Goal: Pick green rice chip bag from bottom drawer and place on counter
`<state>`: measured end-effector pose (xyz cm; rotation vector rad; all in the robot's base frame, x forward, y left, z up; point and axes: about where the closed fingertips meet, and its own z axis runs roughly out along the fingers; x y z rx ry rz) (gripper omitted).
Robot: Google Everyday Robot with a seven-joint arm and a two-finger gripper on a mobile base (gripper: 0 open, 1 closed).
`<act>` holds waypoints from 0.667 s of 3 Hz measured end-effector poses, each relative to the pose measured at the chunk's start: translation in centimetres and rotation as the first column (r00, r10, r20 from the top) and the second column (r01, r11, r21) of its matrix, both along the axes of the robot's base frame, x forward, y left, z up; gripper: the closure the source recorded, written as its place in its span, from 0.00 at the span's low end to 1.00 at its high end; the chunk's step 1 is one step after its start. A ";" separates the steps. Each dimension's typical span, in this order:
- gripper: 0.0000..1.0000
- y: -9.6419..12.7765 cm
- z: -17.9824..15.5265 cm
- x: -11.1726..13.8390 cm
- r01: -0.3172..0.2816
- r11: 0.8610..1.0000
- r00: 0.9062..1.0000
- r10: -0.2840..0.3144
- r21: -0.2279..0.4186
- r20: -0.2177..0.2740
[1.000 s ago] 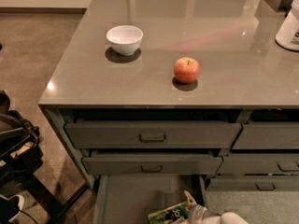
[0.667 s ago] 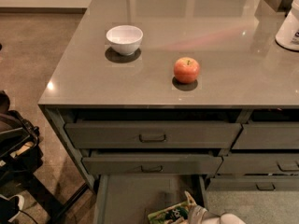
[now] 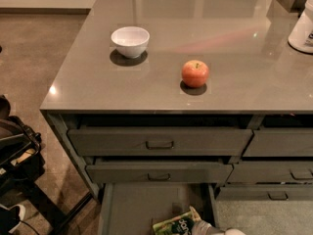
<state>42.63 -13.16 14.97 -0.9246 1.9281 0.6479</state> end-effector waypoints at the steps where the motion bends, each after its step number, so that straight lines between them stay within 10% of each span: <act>1: 0.19 0.0 0.0 0.0 0.000 1.000 1.000 0.000 0.000 -0.001; 2: 0.42 0.0 0.0 0.0 0.000 1.000 1.000 0.000 0.001 -0.001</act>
Offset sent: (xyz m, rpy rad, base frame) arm -0.0003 0.0004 -0.0004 0.0004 0.0007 -0.0002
